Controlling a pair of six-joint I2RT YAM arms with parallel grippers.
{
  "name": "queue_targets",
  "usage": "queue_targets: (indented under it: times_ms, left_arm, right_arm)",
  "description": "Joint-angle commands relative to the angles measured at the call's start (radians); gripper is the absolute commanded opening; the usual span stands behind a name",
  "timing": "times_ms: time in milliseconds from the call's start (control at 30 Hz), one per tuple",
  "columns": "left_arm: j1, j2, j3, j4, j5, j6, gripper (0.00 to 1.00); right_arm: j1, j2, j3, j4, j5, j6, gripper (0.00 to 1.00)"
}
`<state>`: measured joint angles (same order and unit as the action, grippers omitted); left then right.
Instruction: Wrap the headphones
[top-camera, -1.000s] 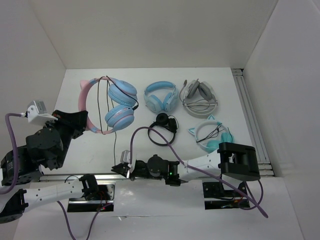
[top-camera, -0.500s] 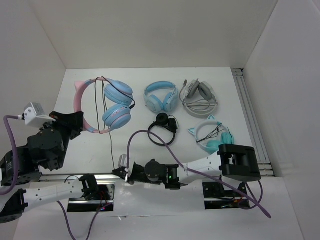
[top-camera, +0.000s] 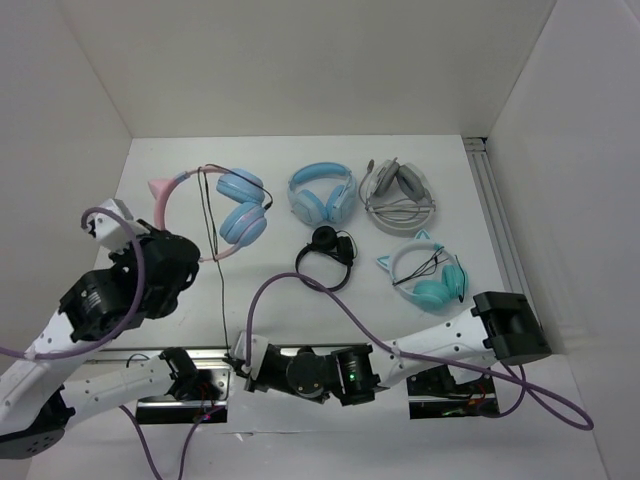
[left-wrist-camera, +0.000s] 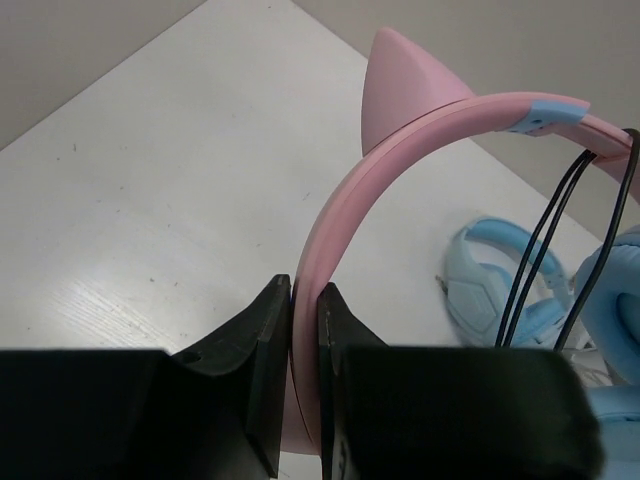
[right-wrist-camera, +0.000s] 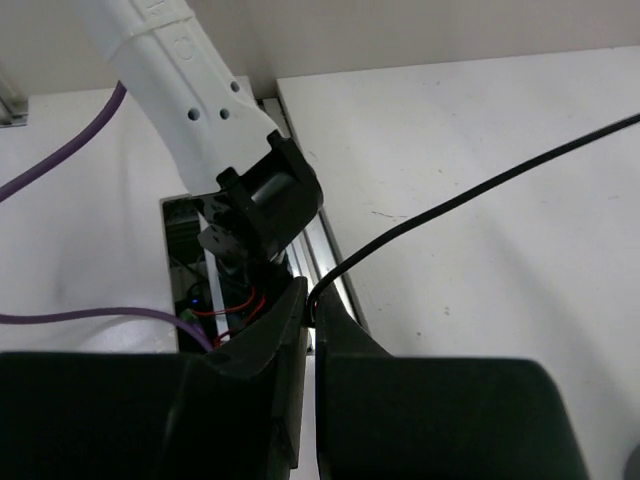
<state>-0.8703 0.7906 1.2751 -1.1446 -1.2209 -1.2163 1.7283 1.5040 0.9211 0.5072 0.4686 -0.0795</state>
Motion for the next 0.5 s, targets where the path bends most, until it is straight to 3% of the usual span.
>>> queue_targets:
  times_ms: [0, 300, 467]
  left_arm:
    - [0.028, -0.005, -0.028, 0.063, -0.003, -0.079, 0.0]
    - [0.082, 0.105, -0.048, 0.062, 0.04, 0.023, 0.0]
    - [0.054, 0.13, -0.025, 0.062, 0.049, 0.112, 0.0]
  right_arm:
    - [0.023, -0.036, 0.094, -0.139, 0.09, -0.037, 0.0]
    - [0.008, -0.056, 0.261, -0.421, 0.12, -0.177, 0.0]
    - [-0.049, -0.09, 0.334, -0.567, 0.035, -0.247, 0.0]
